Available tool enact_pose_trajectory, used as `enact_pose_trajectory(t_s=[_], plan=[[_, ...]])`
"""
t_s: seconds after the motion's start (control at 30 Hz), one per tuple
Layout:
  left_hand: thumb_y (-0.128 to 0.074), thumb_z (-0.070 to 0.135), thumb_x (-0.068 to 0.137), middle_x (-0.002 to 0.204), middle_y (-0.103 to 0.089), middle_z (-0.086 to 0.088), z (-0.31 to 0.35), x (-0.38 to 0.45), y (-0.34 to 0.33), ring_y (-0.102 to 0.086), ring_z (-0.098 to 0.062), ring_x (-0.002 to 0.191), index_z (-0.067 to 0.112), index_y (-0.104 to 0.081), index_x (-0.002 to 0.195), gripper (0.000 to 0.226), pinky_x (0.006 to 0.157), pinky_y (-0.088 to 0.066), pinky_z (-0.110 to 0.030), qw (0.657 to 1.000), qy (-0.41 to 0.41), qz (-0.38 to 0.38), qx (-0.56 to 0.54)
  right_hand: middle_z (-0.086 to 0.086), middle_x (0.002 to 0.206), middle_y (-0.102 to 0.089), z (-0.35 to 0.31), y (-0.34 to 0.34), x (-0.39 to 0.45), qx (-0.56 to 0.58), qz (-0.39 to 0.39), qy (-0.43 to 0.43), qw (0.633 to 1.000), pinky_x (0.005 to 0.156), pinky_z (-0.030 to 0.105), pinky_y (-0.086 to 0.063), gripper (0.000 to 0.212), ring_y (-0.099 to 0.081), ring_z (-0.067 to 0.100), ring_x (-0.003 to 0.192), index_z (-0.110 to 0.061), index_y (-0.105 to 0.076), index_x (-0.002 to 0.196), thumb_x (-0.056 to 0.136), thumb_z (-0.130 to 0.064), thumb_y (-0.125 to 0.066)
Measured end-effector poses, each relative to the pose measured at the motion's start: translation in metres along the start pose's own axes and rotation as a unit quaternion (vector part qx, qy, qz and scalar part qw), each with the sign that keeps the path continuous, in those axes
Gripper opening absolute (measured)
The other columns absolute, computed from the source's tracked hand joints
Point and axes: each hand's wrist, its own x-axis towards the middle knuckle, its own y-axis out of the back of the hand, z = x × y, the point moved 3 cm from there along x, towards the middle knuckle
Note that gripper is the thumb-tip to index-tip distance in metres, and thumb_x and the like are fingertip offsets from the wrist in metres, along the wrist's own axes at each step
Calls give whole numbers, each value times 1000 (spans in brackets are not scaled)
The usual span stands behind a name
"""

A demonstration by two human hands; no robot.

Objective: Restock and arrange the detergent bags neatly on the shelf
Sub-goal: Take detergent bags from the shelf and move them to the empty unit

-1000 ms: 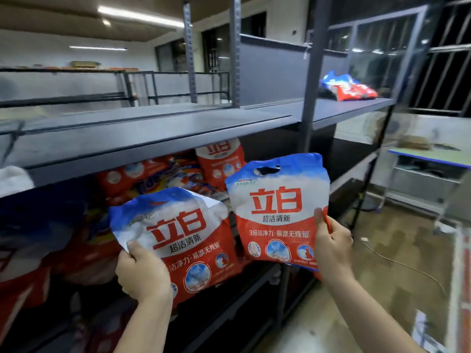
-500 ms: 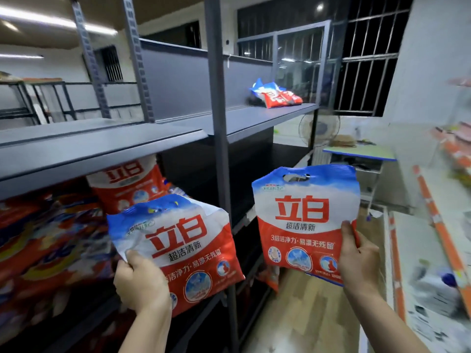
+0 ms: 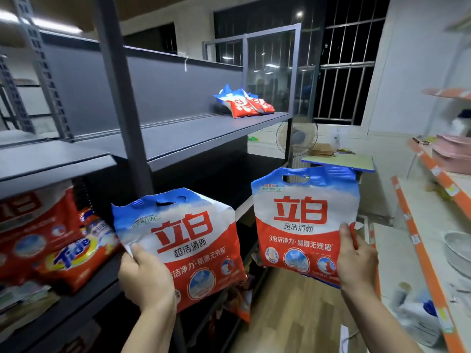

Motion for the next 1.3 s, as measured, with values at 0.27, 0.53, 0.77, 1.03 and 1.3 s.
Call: enact_pose_trajectory(t_s=[0.27, 0.53, 0.77, 1.03, 1.3], plan=[[-32, 39, 100, 72, -61, -4, -5, -3, -128, -61, -22, 61, 12, -54, 85, 38, 60, -51, -31, 999, -3, -36, -27, 4, 78, -64, 22, -30, 109, 5, 8, 7, 1000, 49, 20, -46, 31, -62, 15, 65, -8, -59, 96, 97, -36, -46], [-34, 39, 98, 72, -63, -4, 4, 19, -276, -66, -25, 62, 14, -54, 85, 34, 64, -55, -36, 997, -1, -46, -55, 8, 78, -60, 23, -76, 240, 11, 31, 26, 999, 44, 15, -45, 31, -56, 10, 63, -2, -57, 96, 99, -31, -47], [-34, 40, 96, 73, -64, -6, 10, 30, -372, -66, -31, 66, 15, -54, 80, 36, 72, -57, -45, 999, -11, -37, -38, 8, 79, -65, 37, -106, 348, 9, 35, 42, 998, 62, 24, -46, 36, -63, 18, 67, -6, -60, 92, 97, -40, -48], [-34, 36, 97, 74, -65, -6, 4, 13, -483, -67, -28, 65, 17, -55, 81, 33, 69, -57, -43, 999, -5, -17, -46, -3, 75, -63, 68, -133, 480, 26, 6, 52, 998, 62, 24, -47, 34, -63, 17, 68, -10, -59, 91, 97, -41, -47], [-34, 38, 95, 73, -65, -4, 20, -21, -623, -67, -28, 66, 19, -50, 71, 35, 72, -57, -48, 998, -18, 22, -59, -4, 76, -61, 84, -147, 630, 41, -43, 62, 996, 67, 27, -48, 32, -62, 15, 68, -11, -58, 93, 96, -41, -48]])
